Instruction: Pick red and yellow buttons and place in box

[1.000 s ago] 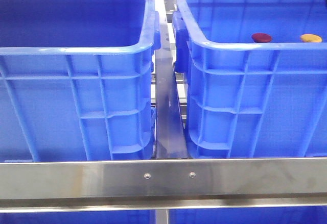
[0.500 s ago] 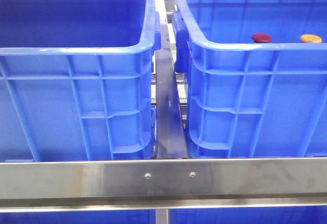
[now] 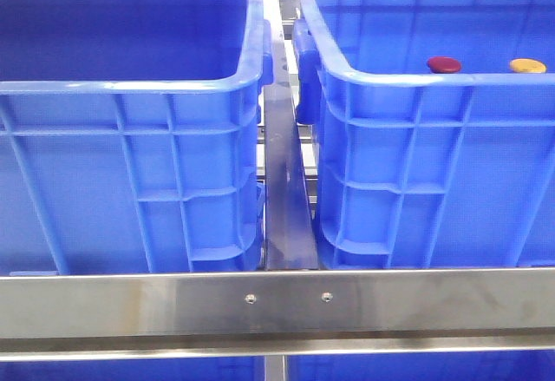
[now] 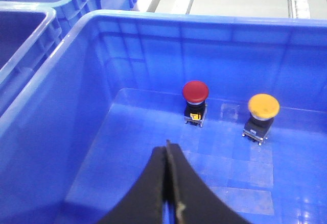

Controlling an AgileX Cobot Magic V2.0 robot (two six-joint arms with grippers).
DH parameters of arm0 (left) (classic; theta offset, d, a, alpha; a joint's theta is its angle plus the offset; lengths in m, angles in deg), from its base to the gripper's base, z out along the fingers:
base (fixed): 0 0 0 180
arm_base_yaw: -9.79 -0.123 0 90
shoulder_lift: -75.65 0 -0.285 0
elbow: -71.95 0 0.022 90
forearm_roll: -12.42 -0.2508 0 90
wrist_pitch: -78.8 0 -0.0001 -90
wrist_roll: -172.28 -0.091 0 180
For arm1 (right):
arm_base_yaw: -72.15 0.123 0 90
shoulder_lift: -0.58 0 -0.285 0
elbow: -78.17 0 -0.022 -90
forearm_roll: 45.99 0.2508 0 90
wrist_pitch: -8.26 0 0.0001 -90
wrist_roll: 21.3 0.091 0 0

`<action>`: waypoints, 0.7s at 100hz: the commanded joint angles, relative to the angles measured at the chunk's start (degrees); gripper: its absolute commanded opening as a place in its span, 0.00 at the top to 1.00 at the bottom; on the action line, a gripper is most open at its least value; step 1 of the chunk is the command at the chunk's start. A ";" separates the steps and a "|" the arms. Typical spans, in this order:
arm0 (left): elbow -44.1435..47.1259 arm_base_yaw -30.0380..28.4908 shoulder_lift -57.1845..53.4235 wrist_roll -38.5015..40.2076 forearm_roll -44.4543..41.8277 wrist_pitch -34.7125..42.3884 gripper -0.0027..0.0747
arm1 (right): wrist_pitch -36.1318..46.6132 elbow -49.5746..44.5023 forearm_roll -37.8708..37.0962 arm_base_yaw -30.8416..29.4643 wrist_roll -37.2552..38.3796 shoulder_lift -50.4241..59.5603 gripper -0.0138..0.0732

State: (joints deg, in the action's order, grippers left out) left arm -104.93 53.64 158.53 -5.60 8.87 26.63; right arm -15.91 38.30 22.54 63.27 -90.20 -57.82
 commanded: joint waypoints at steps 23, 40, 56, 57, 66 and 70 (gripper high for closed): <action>13.07 2.02 -16.18 2.27 -1.74 15.12 0.99 | 1.21 0.11 1.70 2.35 0.31 5.00 0.92; 20.68 2.02 -24.49 2.27 -1.74 20.99 0.99 | 2.02 -4.42 1.70 2.35 0.26 10.14 0.92; 27.67 2.02 -31.47 2.27 -1.74 25.33 0.99 | 2.54 -9.25 1.70 2.35 0.26 17.06 0.92; 27.95 2.02 -31.77 2.27 -1.74 25.56 0.99 | 2.54 -9.66 1.70 2.35 0.26 17.39 0.92; 31.53 2.02 -35.26 2.27 -1.64 27.09 0.99 | 2.68 -11.90 1.65 2.27 0.26 21.53 0.92; 33.08 2.02 -36.74 2.27 -1.64 27.63 0.99 | 2.68 -12.96 1.65 2.27 0.26 23.33 0.92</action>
State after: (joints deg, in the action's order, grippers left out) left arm -73.18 55.29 124.89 -3.91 7.29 48.11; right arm -15.00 25.79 22.54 65.65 -90.06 -37.98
